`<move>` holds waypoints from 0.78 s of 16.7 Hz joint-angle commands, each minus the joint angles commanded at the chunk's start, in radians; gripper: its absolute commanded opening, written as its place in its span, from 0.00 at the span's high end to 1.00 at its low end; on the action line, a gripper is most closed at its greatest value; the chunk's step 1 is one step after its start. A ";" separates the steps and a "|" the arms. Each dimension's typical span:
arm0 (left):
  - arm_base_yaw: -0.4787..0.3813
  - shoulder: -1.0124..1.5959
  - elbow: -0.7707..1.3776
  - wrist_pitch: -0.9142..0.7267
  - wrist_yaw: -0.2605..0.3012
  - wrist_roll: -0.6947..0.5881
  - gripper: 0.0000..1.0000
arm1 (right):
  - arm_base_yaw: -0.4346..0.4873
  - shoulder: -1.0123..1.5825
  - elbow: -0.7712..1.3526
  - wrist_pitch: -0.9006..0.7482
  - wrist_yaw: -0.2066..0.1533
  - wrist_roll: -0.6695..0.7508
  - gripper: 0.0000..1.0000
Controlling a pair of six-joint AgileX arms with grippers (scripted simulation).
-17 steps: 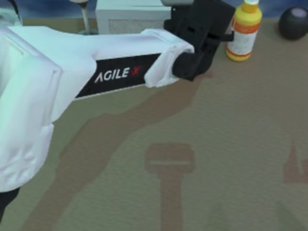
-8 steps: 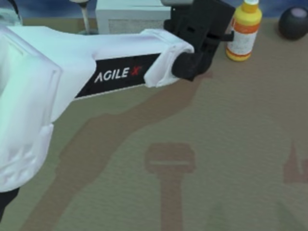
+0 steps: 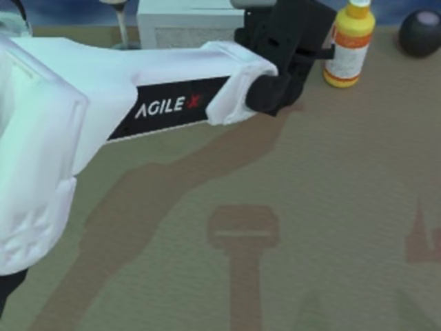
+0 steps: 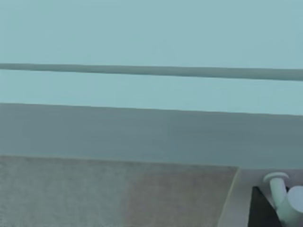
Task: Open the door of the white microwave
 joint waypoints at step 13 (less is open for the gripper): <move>0.009 0.205 0.445 -0.455 0.121 -0.081 1.00 | 0.000 0.000 0.000 0.000 0.000 0.000 0.00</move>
